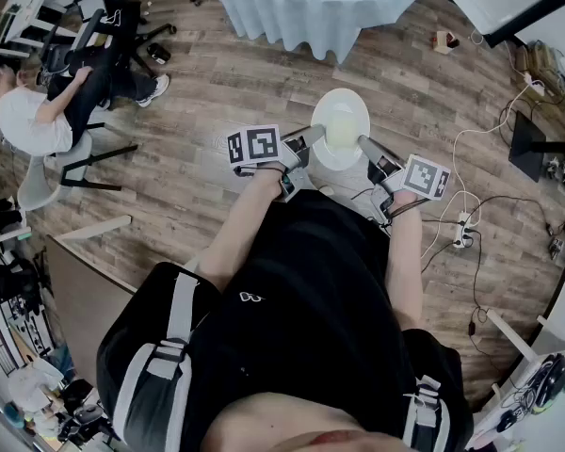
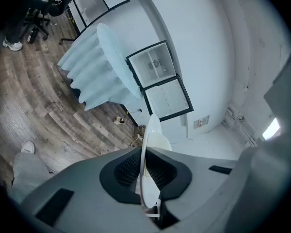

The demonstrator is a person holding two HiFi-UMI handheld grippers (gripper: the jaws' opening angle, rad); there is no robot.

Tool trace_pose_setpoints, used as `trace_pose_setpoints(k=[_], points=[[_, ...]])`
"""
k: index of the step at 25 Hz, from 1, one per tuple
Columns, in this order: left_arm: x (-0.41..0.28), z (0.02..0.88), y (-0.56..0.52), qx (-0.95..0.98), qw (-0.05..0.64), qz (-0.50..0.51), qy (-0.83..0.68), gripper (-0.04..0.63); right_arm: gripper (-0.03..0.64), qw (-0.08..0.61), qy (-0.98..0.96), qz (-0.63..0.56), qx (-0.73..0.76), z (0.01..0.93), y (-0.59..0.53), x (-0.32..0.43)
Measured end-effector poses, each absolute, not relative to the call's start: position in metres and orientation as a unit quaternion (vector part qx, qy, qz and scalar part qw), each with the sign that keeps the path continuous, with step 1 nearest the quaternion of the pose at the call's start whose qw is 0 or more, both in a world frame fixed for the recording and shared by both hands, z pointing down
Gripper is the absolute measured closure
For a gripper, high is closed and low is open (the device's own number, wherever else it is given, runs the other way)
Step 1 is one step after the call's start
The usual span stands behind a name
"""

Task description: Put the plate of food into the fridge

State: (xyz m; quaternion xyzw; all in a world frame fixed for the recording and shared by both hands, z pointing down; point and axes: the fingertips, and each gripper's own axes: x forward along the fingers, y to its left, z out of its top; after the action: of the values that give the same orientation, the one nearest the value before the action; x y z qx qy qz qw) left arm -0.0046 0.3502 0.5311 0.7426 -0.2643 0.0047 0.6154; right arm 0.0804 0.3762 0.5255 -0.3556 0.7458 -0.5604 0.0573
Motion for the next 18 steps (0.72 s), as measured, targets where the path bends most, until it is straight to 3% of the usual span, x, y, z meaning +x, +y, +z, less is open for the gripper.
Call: trace_pose_setpoints(k=[18], points=[[-0.05,0.533,0.299,0.732,0.632,0.017,-0.253,0.58,0.595,0.081,0.724,-0.577,-0.369,0.521,0.32,0.032]])
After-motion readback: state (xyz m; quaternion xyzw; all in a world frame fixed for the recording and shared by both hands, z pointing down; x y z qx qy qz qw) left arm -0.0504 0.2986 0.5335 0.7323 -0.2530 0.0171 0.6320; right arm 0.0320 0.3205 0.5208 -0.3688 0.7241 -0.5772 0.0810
